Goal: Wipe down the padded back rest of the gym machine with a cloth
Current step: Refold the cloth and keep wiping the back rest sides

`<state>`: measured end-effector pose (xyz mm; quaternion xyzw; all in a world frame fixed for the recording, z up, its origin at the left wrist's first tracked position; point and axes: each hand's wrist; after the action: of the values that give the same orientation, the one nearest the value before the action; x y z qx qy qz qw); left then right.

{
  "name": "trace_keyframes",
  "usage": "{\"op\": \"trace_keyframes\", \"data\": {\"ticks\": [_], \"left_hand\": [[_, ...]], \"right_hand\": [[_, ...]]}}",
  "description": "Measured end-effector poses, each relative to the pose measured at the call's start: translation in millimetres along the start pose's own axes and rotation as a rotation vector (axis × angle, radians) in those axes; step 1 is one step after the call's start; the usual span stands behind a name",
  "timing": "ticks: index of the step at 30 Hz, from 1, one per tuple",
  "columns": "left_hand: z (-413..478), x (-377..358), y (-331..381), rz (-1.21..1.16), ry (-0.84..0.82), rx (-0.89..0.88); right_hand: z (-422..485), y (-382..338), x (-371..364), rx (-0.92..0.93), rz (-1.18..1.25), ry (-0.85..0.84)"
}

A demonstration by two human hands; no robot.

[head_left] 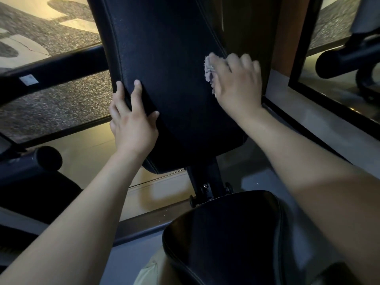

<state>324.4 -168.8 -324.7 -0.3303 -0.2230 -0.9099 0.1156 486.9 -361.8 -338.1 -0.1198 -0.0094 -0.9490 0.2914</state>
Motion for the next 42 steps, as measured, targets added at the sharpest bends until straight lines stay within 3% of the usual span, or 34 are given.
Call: {"op": "trace_keyframes", "data": {"ticks": [7, 15, 23, 31, 39, 42], "left_hand": [[0, -7, 0, -0.007, 0.008, 0.026], [0, 0, -1, -0.029, -0.006, 0.010], [2, -4, -2, -0.042, 0.009, 0.018], [4, 2, -5, -0.039, -0.001, 0.001], [1, -2, -6, -0.043, 0.017, 0.001], [1, -5, -5, -0.042, 0.022, 0.006]], "right_hand": [[-46, 6, 4, 0.131, 0.022, 0.002], [54, -17, -14, -0.020, 0.007, -0.026], [-25, -3, 8, -0.121, -0.020, -0.014], [51, -18, -11, -0.142, 0.125, 0.003], [-58, -2, 5, -0.281, 0.091, -0.007], [-71, -7, 9, -0.240, 0.036, -0.028]]}}
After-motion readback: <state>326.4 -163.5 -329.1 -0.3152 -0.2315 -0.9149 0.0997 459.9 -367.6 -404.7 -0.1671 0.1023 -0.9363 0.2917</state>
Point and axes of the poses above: each hand's wrist, its own z-axis towards the middle knuckle, its own x-axis out of the back of the hand, y = z × x, and after that the axes turned 14 degrees about y, right-handed
